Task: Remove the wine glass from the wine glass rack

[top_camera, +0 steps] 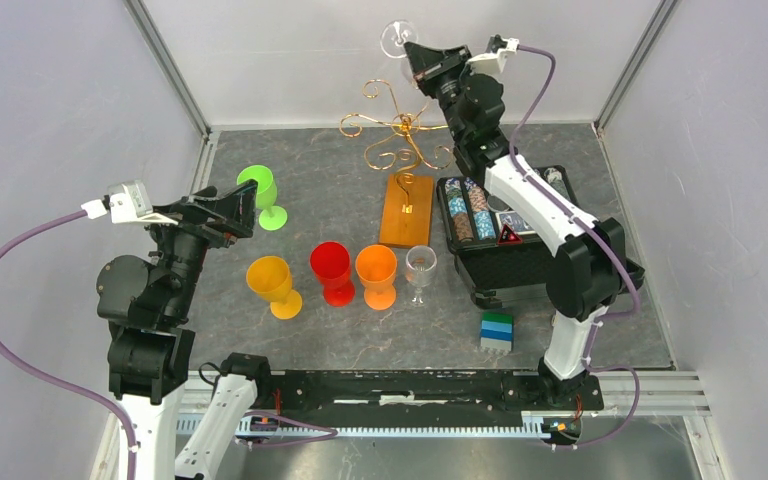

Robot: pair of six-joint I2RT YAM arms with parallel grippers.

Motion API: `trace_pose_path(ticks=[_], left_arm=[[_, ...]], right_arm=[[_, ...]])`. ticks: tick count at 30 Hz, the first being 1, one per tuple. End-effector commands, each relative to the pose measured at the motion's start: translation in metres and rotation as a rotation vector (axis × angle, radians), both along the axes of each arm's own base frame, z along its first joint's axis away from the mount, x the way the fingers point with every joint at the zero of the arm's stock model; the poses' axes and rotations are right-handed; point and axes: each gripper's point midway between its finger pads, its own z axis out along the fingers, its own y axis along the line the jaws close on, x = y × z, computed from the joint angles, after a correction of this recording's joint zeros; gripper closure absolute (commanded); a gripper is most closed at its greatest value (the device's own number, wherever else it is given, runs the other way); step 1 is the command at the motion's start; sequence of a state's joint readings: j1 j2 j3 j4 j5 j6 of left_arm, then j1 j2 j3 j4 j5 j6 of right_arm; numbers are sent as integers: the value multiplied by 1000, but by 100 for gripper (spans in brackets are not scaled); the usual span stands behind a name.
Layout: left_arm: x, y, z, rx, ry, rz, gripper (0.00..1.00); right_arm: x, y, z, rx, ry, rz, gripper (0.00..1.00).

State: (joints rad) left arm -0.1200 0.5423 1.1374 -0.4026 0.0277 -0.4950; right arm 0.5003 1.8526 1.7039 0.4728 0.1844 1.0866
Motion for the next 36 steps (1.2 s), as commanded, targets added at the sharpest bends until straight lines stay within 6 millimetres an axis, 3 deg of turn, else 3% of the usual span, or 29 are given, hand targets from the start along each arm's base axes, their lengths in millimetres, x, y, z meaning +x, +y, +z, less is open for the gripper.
trace_pose_path(ticks=[1, 3, 7, 11, 18, 25, 29, 31, 36], left_arm=[[2, 0, 3, 24, -24, 1, 0], [1, -10, 5, 56, -40, -55, 0], [-6, -54, 8, 140, -89, -314, 0], [-13, -88, 7, 171, -108, -543, 0], [-17, -106, 12, 160, -155, -681, 0], [-20, -122, 24, 104, -262, -801, 0], [-23, -136, 34, 131, -370, -855, 0], [-20, -150, 32, 160, -397, -886, 0], [-19, -209, 20, 313, -485, -1003, 0]], right_arm=[[-5, -30, 65, 43, -180, -76, 100], [-7, -43, 70, 31, -189, -111, 100], [-22, -78, 78, -25, -202, -211, 100], [-56, -119, 84, -77, -192, -317, 100], [-119, -160, 71, -140, -102, -378, 100], [-188, -173, 57, -86, -103, -281, 100], [-228, -170, 67, -59, -147, -178, 100], [-247, -169, 73, -42, -161, -131, 100], [-283, -156, 87, 0, -186, 29, 100]])
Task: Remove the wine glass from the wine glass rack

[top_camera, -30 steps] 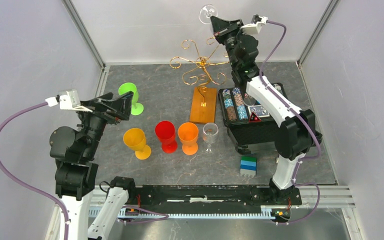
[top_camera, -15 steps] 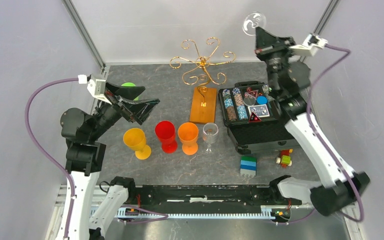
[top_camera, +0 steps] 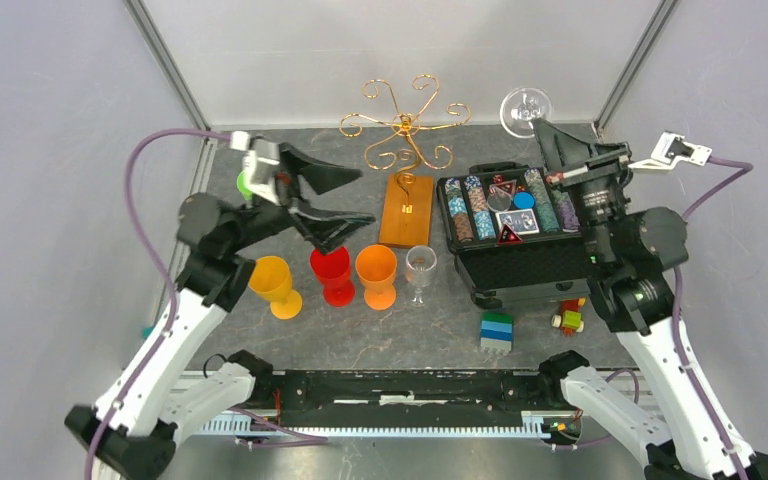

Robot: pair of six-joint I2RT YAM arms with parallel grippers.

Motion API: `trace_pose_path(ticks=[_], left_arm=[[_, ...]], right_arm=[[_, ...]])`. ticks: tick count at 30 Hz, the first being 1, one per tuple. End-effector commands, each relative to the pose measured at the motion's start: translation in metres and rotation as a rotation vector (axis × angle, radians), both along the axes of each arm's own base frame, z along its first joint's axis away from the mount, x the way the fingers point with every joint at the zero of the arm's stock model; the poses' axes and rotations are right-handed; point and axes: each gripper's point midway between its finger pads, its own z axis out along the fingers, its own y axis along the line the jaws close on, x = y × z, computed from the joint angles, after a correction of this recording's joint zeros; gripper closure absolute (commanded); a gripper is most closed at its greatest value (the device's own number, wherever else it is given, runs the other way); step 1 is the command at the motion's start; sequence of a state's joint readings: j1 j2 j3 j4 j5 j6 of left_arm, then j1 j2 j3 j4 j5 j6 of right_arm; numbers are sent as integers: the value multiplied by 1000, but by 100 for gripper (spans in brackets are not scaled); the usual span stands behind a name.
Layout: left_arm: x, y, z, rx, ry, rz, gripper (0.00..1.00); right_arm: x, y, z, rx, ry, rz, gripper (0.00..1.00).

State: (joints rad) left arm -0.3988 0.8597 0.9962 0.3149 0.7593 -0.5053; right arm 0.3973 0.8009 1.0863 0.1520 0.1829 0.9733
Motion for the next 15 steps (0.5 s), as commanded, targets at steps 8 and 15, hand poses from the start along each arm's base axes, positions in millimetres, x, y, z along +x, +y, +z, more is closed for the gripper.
trace_pose_path(ticks=[8, 15], left_arm=[[8, -97, 47, 109, -594, -49, 0], [35, -123, 60, 159, -825, 25, 0]], right_arm=[[-71, 50, 37, 88, -55, 472, 100], [-91, 57, 54, 115, -87, 577, 100]])
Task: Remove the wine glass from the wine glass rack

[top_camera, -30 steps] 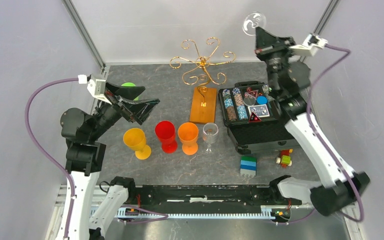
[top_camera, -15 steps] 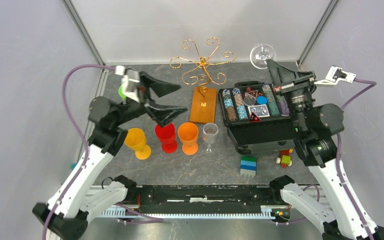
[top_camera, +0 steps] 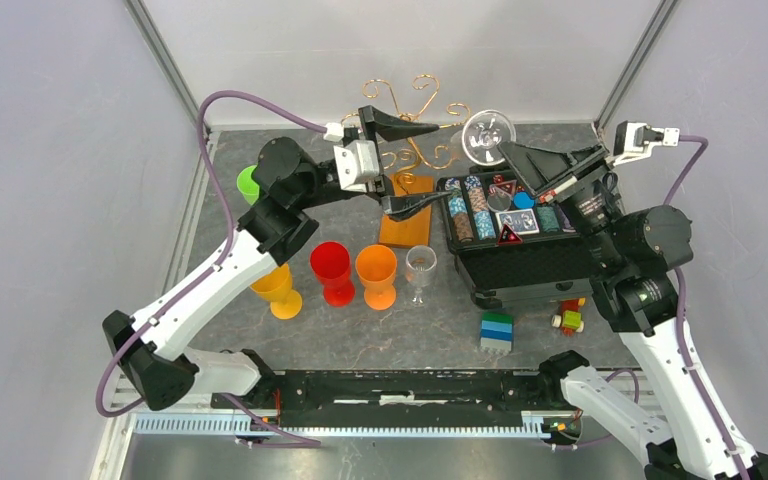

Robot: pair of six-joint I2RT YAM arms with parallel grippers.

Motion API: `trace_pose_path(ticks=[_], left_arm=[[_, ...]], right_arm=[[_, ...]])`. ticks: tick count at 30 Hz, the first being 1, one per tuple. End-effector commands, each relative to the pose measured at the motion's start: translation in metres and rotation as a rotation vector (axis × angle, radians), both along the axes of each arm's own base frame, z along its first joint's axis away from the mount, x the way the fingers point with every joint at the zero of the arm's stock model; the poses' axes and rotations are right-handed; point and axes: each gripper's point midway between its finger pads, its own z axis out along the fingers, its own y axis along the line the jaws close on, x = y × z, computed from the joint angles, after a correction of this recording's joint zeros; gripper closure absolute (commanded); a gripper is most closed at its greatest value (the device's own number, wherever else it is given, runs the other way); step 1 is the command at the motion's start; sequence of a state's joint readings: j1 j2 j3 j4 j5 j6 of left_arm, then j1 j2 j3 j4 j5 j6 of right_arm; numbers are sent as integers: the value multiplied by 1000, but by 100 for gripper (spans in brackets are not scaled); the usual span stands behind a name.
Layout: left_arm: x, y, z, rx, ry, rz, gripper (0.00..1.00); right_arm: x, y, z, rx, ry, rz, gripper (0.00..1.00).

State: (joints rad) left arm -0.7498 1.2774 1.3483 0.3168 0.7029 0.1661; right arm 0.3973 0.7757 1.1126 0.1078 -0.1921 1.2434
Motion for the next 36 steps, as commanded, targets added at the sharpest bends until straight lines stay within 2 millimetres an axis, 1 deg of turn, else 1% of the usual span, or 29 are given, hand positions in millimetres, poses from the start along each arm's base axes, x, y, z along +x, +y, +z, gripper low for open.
trace_pose_path(ticks=[1, 3, 6, 8, 9, 11, 14, 16, 18, 22, 26, 31, 32, 34, 36], left_arm=[[14, -5, 30, -29, -290, 87, 0], [16, -11, 31, -26, -313, 75, 0], [9, -23, 32, -22, -302, -3, 3], [7, -26, 33, -32, -275, -21, 5], [8, -26, 37, -54, -253, -15, 6], [6, -25, 41, -95, -226, -24, 12], [1, -30, 42, -107, -221, -47, 23], [0, -32, 41, -108, -220, -48, 32], [1, -34, 41, -104, -218, -51, 39], [3, -41, 38, -75, -210, -60, 47], [6, -45, 40, -77, -194, -55, 58], [1, -47, 43, -79, -191, -67, 63], [1, -47, 43, -78, -190, -67, 66], [-1, -47, 43, -77, -194, -71, 81], [-2, -47, 43, -76, -196, -68, 94]], right_arm=[[-38, 4, 43, 63, -107, 131, 100], [-39, 6, 45, 70, -108, 149, 100], [-41, 8, 46, 79, -111, 169, 100], [-41, 8, 47, 80, -115, 176, 100], [-42, 9, 47, 80, -117, 178, 100], [-41, 9, 47, 80, -117, 178, 100], [-41, 10, 47, 79, -120, 183, 100], [-40, 11, 46, 77, -116, 186, 100], [-39, 11, 44, 78, -112, 187, 100], [-38, 12, 43, 81, -113, 195, 100], [-37, 13, 40, 78, -109, 197, 100], [-34, 16, 36, 67, -97, 200, 100], [-33, 16, 36, 64, -97, 201, 100], [-32, 18, 34, 61, -91, 206, 100], [-32, 18, 34, 62, -91, 207, 100]])
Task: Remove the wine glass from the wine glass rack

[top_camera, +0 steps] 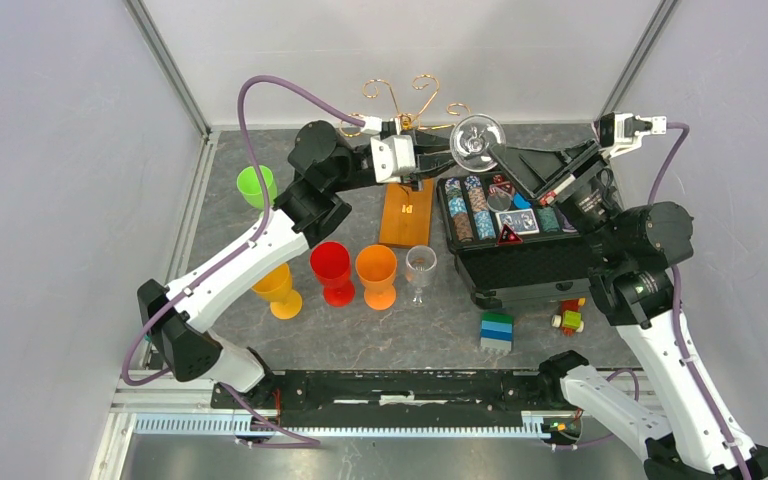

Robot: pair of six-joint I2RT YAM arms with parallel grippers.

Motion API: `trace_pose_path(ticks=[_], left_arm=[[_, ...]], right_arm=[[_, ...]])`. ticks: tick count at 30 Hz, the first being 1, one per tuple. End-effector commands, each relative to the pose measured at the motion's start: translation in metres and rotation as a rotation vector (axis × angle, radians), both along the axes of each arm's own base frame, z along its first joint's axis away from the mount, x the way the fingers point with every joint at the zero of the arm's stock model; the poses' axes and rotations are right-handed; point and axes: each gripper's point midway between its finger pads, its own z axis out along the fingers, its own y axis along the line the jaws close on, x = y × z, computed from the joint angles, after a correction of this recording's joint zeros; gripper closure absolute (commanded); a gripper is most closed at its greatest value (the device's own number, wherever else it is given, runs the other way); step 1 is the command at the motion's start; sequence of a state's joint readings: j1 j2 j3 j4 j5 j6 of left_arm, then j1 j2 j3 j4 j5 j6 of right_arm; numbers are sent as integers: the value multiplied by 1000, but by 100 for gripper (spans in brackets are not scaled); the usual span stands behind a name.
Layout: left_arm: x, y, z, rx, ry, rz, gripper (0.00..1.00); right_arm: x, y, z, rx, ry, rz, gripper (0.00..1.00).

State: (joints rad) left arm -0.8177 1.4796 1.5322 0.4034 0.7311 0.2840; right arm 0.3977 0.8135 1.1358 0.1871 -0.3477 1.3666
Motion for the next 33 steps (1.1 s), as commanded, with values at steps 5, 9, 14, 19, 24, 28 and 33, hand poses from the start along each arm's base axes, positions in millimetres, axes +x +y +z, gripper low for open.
trace_pose_path(ticks=[5, 9, 14, 19, 24, 28, 33], left_arm=[[-12, 4, 17, -23, -29, -3, 98], [-15, 14, 26, -70, 2, 21, 98], [-14, 46, 58, -236, 86, 119, 98], [-9, 93, 86, -478, 256, 211, 98], [-10, 149, 107, -753, 430, 238, 98], [-18, 189, 115, -924, 535, 221, 98], [-22, 228, 108, -1077, 681, 212, 98]], right_arm=[[-12, -2, 21, 21, -93, 10, 95], [-8, -2, 16, 1, -94, -12, 52], [-2, -7, -3, -33, -130, -83, 19], [5, -16, -30, -39, -178, -173, 6], [11, 5, -51, -23, -202, -96, 4], [-5, 41, -38, 23, -309, 9, 4], [-26, 72, -12, 85, -441, 92, 6]])
